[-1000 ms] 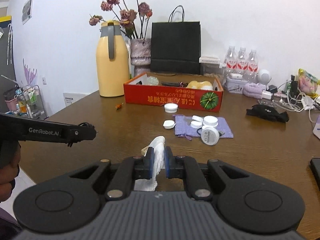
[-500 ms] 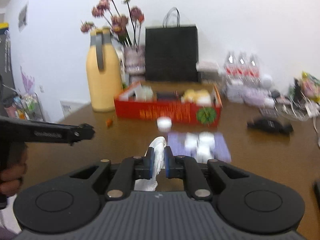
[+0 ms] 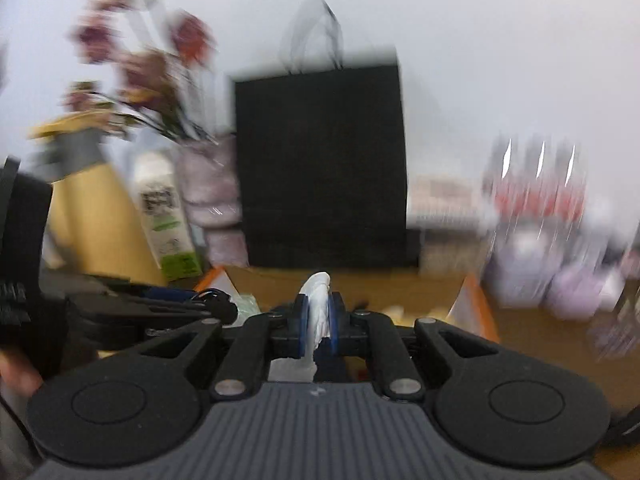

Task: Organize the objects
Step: 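Carry the cloth and black cable into the box and release both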

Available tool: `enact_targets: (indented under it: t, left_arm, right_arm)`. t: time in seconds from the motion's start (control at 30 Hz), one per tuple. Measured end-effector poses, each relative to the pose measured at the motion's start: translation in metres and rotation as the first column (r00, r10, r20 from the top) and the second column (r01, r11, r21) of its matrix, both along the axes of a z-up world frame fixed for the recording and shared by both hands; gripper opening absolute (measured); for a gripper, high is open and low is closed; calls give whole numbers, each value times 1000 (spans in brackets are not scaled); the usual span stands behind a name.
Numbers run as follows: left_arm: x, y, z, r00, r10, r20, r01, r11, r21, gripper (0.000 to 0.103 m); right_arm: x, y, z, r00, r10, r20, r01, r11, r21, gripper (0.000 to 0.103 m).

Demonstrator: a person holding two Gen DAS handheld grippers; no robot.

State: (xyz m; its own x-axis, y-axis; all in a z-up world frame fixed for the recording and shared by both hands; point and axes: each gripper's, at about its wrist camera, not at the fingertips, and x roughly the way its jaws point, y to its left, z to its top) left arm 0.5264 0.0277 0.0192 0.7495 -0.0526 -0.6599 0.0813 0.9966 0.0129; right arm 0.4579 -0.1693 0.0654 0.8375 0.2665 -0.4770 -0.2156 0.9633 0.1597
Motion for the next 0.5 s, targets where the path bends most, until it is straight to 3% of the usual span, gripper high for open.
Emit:
enact_targets:
  t: [0.1, 0.13, 0.17, 0.2, 0.27, 0.5]
  left_arm:
    - [11, 2, -21, 999, -13, -42, 15, 1000, 24, 54]
    - [8, 4, -22, 998, -49, -44, 49, 999, 16, 65]
    - [1, 6, -21, 997, -76, -32, 77, 997, 6, 76]
    - [-3, 9, -18, 997, -80, -19, 80, 997, 5, 80]
    - [-10, 13, -8, 998, -52, 18, 52, 999, 2, 82]
    - [-53, 18, 56, 996, -5, 91, 9, 999, -39, 84]
  right_arm:
    - [31, -4, -36, 982, -67, -175, 75, 997, 37, 14]
    - [29, -3, -45, 977, -57, -203, 63, 998, 21, 15]
    - [24, -3, -48, 979, -48, -198, 50, 999, 4, 26]
    - [18, -3, -51, 981, -46, -187, 42, 999, -24, 50]
    - [3, -7, -45, 989, -41, -140, 35, 998, -48, 66]
    - [-27, -25, 18, 999, -28, -43, 26, 998, -63, 74]
